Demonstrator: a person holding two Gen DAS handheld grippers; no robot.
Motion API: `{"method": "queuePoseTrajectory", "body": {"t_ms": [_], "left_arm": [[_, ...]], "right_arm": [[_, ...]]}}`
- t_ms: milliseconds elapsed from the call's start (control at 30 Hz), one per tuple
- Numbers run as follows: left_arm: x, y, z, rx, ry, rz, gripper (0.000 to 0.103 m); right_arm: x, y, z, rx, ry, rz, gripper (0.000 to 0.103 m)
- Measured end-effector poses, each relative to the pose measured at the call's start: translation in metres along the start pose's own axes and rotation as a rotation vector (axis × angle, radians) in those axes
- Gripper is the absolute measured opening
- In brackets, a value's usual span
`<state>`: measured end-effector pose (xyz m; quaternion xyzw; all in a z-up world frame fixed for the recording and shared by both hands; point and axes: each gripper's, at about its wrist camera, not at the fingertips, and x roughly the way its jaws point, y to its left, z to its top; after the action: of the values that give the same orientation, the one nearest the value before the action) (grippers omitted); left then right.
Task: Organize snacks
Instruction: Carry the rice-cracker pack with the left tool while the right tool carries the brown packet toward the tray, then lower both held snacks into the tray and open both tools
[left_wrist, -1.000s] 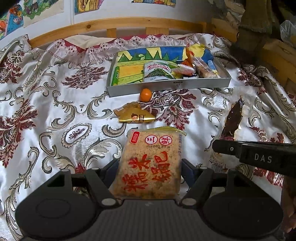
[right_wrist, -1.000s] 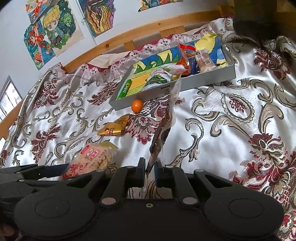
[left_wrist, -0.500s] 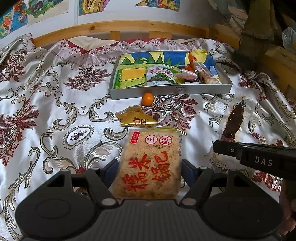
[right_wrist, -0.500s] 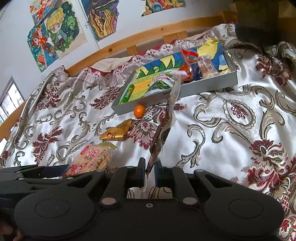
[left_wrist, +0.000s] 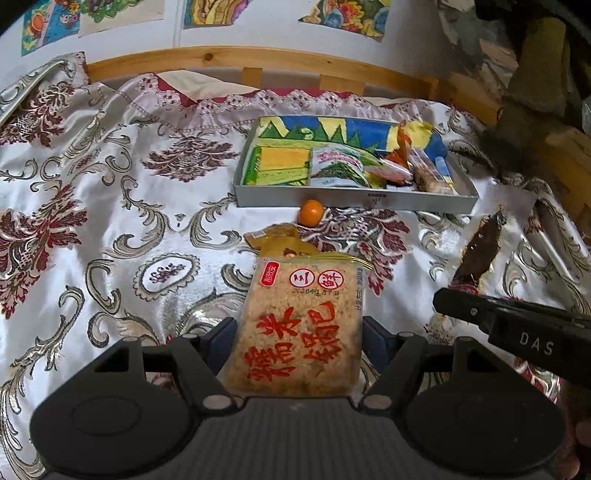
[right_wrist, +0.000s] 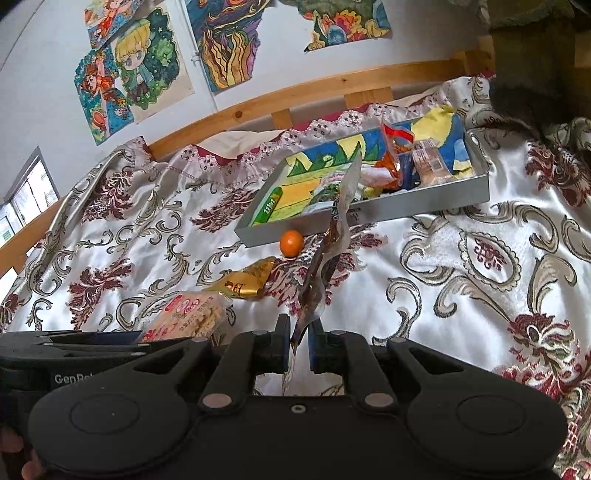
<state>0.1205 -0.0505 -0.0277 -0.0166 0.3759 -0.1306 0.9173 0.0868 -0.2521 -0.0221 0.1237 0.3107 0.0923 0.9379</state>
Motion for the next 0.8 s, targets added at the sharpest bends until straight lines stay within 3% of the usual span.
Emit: {"method": "queuePoseTrajectory", "body": {"t_ms": [367, 600, 800], "left_arm": [[0.011, -0.012, 0.04, -0.006, -0.089, -0.013, 0.075], [0.041, -0.017, 0.104, -0.042, -0.159, -0.05, 0.075], [0.09, -0.032, 0.162, -0.019, -0.203, -0.032, 0.076]], "right_arm": [[0.003, -0.003, 0.021, -0.015, -0.056, -0.001, 0.01], [0.022, -0.022, 0.084, -0.082, -0.143, 0.013, 0.01], [0.057, -0.062, 0.142, -0.113, -0.181, -0.039, 0.01]]}}
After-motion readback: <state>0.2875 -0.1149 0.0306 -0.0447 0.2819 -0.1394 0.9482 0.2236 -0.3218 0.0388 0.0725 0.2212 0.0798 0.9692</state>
